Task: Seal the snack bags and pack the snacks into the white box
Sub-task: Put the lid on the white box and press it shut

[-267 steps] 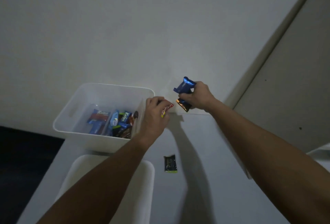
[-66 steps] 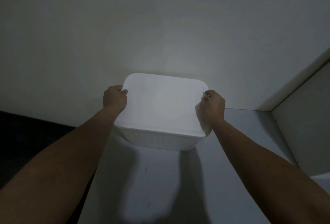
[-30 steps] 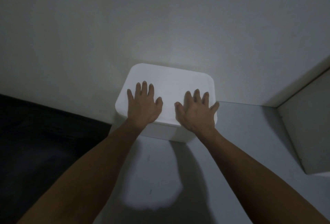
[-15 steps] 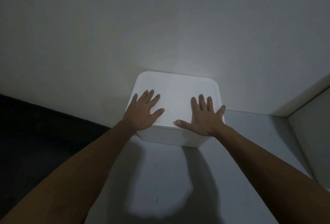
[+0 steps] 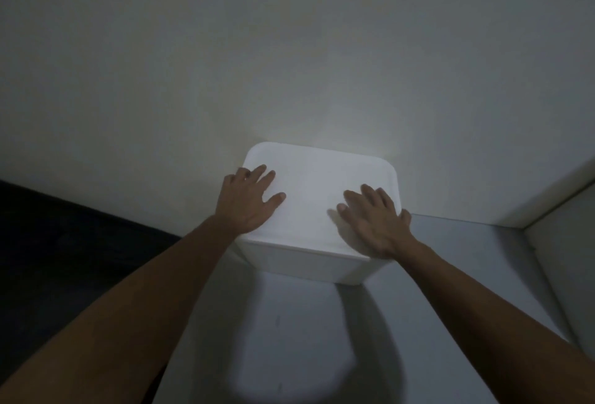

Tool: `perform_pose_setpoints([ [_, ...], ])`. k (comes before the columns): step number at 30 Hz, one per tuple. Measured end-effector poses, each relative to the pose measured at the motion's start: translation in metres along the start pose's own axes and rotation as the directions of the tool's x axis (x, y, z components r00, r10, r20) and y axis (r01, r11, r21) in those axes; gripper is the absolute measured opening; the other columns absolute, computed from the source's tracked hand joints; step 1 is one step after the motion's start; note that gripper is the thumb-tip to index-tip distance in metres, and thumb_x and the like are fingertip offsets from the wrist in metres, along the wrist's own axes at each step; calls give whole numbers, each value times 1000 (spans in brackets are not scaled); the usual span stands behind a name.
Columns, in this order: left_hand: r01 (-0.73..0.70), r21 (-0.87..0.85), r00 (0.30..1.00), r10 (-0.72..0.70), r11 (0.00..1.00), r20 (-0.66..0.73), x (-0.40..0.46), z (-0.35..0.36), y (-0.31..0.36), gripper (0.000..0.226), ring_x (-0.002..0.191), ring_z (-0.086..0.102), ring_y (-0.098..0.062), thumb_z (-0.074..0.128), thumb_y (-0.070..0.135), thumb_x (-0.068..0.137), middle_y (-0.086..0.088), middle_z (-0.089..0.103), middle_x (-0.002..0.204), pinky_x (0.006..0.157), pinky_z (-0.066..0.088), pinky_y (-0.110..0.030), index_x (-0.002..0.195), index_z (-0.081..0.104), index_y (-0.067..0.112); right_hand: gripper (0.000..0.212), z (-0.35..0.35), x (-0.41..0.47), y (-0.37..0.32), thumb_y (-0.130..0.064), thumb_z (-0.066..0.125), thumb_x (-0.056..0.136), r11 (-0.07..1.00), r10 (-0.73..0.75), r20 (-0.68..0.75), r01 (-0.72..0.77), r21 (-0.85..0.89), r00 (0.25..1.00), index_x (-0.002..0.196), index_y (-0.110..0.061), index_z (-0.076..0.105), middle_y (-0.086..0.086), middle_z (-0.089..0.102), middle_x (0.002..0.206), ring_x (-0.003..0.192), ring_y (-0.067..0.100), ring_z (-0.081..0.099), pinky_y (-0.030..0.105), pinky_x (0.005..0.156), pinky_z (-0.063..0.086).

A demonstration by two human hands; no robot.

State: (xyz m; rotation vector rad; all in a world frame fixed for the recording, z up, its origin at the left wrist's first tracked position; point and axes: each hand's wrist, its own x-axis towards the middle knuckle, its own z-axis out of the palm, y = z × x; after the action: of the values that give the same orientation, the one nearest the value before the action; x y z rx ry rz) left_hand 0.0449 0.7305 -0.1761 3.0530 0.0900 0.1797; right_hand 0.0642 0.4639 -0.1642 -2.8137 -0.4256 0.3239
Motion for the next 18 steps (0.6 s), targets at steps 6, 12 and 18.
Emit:
perform_pose_setpoints([
  [6, 20, -182, 999, -14, 983, 35, 25, 4, -5, 77, 149, 8, -20, 47, 69, 83, -3, 20, 159, 120, 7, -46, 141, 38, 20, 72, 5, 35, 2, -67, 18, 86, 989, 94, -186, -113, -99, 978, 146, -27, 16, 7, 8, 160, 148, 32, 2, 67, 110, 16],
  [12, 29, -100, 996, -20, 995, 84, 50, 7, -2, 93, 149, -5, -15, 31, 76, 83, -1, 0, 162, 121, 5, -48, 152, 11, 17, 85, -1, 67, 6, -72, 21, 83, 984, 151, -202, -166, -58, 968, 148, -18, 15, 8, 5, 161, 148, 30, 0, 63, 110, 21],
  [18, 47, -119, 998, -40, 992, 56, 53, 12, -2, 93, 149, -3, -12, 35, 76, 81, 1, 2, 162, 119, 16, -46, 152, 14, 20, 87, -1, 70, 6, -73, 27, 81, 986, 148, -232, -162, -45, 961, 146, -17, 17, 6, 6, 161, 148, 30, 1, 60, 108, 29],
])
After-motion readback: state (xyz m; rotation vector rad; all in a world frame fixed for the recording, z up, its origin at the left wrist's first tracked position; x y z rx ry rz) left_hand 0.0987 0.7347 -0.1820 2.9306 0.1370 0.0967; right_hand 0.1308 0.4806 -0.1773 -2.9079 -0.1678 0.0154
